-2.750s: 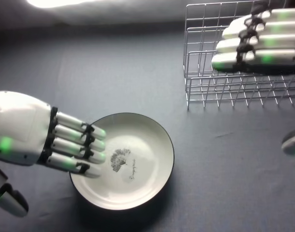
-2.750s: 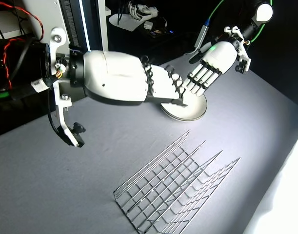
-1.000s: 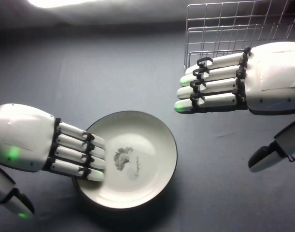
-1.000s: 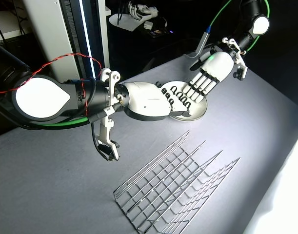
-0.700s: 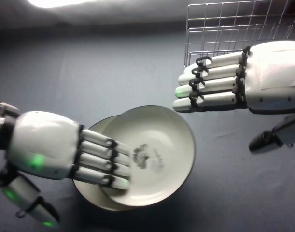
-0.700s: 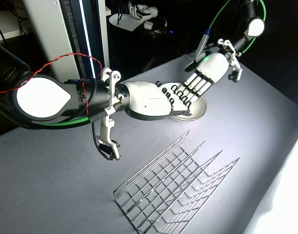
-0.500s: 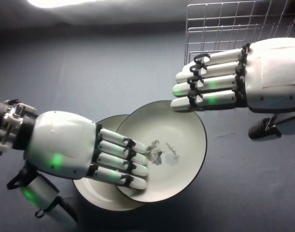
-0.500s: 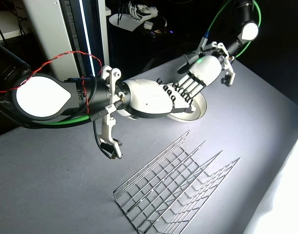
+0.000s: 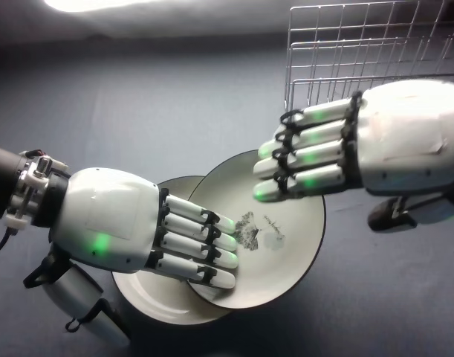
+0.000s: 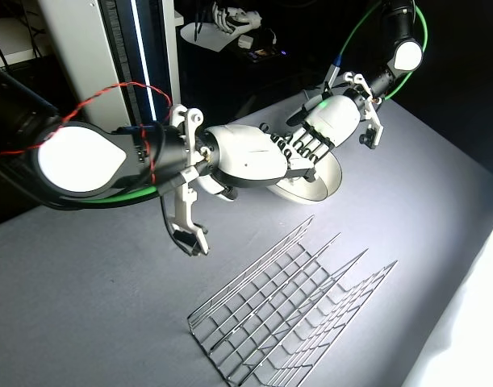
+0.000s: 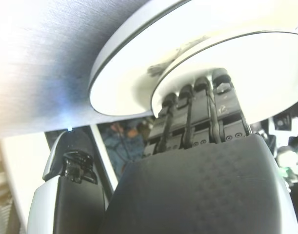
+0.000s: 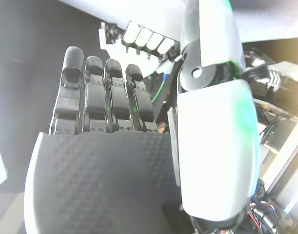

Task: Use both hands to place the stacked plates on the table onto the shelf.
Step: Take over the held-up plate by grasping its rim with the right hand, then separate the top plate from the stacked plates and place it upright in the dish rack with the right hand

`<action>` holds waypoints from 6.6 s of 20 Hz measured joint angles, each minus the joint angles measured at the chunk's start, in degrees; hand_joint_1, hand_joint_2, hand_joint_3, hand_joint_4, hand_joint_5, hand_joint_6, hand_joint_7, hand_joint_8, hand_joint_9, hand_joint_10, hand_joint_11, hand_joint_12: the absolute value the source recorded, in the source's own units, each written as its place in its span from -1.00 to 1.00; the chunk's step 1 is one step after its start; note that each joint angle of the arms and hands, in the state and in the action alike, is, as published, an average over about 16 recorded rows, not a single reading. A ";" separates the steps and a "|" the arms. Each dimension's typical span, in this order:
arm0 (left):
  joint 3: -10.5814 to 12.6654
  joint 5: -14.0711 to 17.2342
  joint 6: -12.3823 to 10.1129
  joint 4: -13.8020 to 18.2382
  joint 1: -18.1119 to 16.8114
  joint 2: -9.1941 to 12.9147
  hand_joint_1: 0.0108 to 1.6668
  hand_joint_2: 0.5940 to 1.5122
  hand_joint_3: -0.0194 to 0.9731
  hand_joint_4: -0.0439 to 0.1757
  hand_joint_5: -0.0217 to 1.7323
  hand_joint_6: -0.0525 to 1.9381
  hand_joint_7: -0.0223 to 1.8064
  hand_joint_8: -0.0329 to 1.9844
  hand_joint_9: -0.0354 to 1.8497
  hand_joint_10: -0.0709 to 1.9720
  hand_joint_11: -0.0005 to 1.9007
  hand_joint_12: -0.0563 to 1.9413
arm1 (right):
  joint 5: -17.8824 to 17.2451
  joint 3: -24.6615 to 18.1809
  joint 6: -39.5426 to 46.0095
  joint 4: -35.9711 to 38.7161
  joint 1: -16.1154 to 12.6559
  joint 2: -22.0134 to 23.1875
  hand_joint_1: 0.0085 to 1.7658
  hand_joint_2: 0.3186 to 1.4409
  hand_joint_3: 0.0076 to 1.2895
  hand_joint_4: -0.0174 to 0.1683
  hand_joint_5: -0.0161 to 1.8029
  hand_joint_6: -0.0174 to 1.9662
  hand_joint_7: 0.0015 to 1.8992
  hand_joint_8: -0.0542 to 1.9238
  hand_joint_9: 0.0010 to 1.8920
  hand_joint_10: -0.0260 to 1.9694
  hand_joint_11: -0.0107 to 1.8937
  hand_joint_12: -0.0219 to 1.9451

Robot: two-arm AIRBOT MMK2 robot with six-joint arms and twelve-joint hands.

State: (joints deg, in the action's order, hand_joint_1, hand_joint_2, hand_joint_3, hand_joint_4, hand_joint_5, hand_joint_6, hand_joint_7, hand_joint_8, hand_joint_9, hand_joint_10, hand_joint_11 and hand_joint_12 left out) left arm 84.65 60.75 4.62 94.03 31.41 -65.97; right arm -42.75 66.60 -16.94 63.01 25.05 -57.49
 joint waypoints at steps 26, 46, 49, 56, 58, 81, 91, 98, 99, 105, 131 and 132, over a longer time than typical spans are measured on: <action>0.80 -0.36 -1.59 -2.50 0.31 0.03 -1.00 0.32 -0.92 -0.62 -0.95 -0.96 -0.98 -0.98 -0.97 -0.94 -0.98 -0.96 | 3.65 3.17 -0.28 -0.14 1.43 -7.39 0.36 0.17 -0.98 -0.74 -0.64 -0.96 -0.70 -0.93 -0.65 -0.97 -0.96 0.01; 1.26 -0.49 -2.45 -3.18 0.31 -0.23 -1.00 0.32 -0.92 -0.60 -0.96 -0.96 -0.98 -0.98 -0.97 -0.94 -0.98 -0.96 | 4.83 8.45 -0.76 -1.06 1.09 -13.93 0.35 0.20 -0.99 -0.79 -0.30 -0.84 -0.34 -0.88 -0.28 -0.97 -0.59 0.00; 1.30 -0.43 -2.65 -3.07 0.22 -0.15 -1.00 0.32 -0.92 -0.60 -0.96 -0.96 -0.98 -0.98 -0.96 -0.94 -0.98 -0.96 | 4.20 8.77 -0.92 -1.30 0.92 -14.39 0.35 0.18 -0.99 -0.82 -0.19 -0.72 -0.22 -0.78 -0.13 -0.97 -0.44 0.01; 1.11 -0.61 -3.88 -2.73 -0.92 1.44 -1.00 0.32 -0.92 -0.59 -0.96 -0.95 -0.98 -0.98 -0.96 -0.93 -0.98 -0.95 | 3.00 8.87 -1.09 -1.45 0.44 -14.83 0.33 0.15 -0.99 -0.89 -0.05 -0.43 -0.06 -0.52 0.11 -0.93 -0.14 0.06; 0.89 -0.57 -4.55 -2.60 -1.48 2.45 -1.00 0.32 -0.92 -0.60 -0.96 -0.95 -0.97 -0.98 -0.95 -0.93 -0.98 -0.94 | 2.83 8.79 -1.07 -1.40 0.08 -14.77 0.33 0.14 -0.99 -0.88 -0.04 -0.36 -0.04 -0.44 0.13 -0.85 -0.10 0.09; 1.28 2.67 -14.29 0.20 -8.83 19.12 -1.00 0.33 -0.92 -0.59 -0.95 -0.94 -0.95 -0.98 -0.94 -0.92 -0.99 -0.95 | 10.65 -3.38 -0.04 -12.74 -10.54 -5.99 0.49 0.15 -0.99 -0.81 0.10 -0.01 0.05 -0.19 0.03 0.17 -0.10 0.12; 1.80 2.71 -15.72 -0.29 -9.35 20.77 -1.00 0.33 -0.92 -0.59 -0.95 -0.94 -0.96 -0.98 -0.94 -0.92 -0.99 -0.95 | 20.07 -7.87 0.30 -31.74 -15.77 -3.20 0.52 0.15 -0.99 -0.81 0.13 -0.06 0.12 -0.23 0.03 0.09 -0.09 0.07; 1.34 1.58 -16.10 -1.37 -10.01 20.56 -1.00 0.33 -0.92 -0.59 -0.95 -0.94 -0.96 -0.98 -0.94 -0.92 -0.99 -0.95 | 27.40 -8.59 0.29 -47.92 -19.20 -2.06 0.54 0.15 -0.99 -0.83 0.16 -0.14 0.16 -0.26 0.06 0.00 -0.07 0.03; 1.30 1.40 -16.06 -1.53 -10.10 20.48 -1.00 0.33 -0.92 -0.59 -0.95 -0.94 -0.96 -0.98 -0.94 -0.92 -0.99 -0.95 | 28.37 -8.53 0.28 -50.11 -19.65 -1.89 0.54 0.15 -0.99 -0.83 0.16 -0.15 0.16 -0.26 0.07 -0.05 -0.06 0.02; 1.00 0.52 -15.12 -2.13 -10.47 20.05 -1.00 0.33 -0.92 -0.59 -0.94 -0.94 -0.95 -0.97 -0.94 -0.92 -0.98 -0.94 | 32.66 -7.48 0.26 -60.58 -21.93 -1.00 0.54 0.15 -0.99 -0.83 0.14 -0.12 0.14 -0.23 0.09 -0.14 -0.05 -0.02; -5.45 -1.58 -13.57 -3.26 -7.94 19.22 -1.00 0.33 -0.92 -0.60 -0.92 -0.94 -0.95 -0.95 -0.94 -0.92 -0.98 -0.95 | 35.48 -0.36 0.09 -67.82 -22.22 5.44 0.55 0.14 -0.99 -0.90 0.13 -0.21 0.23 -0.44 0.20 -0.21 0.10 -0.19; -5.73 -1.91 -13.59 -3.30 -7.46 19.08 -1.00 0.33 -0.92 -0.60 -0.92 -0.94 -0.94 -0.95 -0.94 -0.92 -0.98 -0.95 | 35.29 -0.10 0.10 -67.83 -21.81 5.63 0.55 0.14 -0.99 -0.90 0.13 -0.22 0.23 -0.45 0.20 -0.21 0.11 -0.19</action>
State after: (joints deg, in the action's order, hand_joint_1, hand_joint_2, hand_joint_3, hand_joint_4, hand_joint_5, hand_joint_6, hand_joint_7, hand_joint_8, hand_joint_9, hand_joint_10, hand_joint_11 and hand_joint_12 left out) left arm 78.92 58.85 -8.98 90.73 23.95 -46.90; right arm -7.46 66.50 -16.84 -4.82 3.24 -51.86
